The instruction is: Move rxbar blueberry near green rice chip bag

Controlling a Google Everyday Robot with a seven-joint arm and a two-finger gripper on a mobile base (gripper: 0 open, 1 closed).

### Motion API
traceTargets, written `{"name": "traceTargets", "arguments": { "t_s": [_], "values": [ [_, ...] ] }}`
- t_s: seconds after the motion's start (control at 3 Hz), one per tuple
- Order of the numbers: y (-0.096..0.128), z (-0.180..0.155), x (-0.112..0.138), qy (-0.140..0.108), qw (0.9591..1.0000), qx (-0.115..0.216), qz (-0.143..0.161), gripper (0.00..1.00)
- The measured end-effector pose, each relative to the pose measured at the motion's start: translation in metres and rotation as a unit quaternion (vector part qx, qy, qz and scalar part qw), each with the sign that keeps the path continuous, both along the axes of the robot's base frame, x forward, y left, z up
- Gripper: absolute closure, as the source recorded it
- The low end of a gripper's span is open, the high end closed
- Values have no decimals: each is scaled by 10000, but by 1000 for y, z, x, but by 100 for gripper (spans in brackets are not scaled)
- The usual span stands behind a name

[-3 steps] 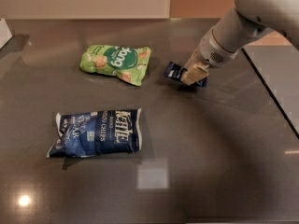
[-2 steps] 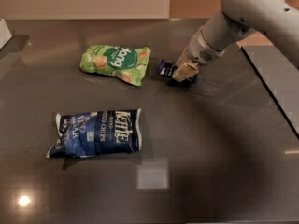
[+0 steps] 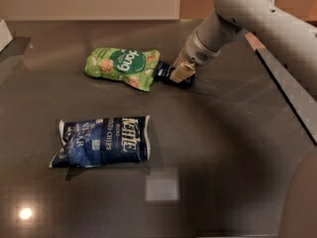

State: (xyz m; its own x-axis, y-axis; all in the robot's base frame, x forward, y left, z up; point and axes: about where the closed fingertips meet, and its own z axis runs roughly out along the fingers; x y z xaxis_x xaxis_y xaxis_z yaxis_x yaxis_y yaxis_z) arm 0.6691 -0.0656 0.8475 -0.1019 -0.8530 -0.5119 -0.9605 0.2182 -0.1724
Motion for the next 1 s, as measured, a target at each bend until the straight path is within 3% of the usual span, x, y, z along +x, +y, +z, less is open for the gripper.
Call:
{"name": "traceTargets", "arguments": {
  "t_s": [0.67, 1.0],
  "values": [
    [4, -4, 7, -5, 10000, -57, 60, 14],
    [5, -7, 7, 12, 10000, -58, 73, 0]
  ]
}}
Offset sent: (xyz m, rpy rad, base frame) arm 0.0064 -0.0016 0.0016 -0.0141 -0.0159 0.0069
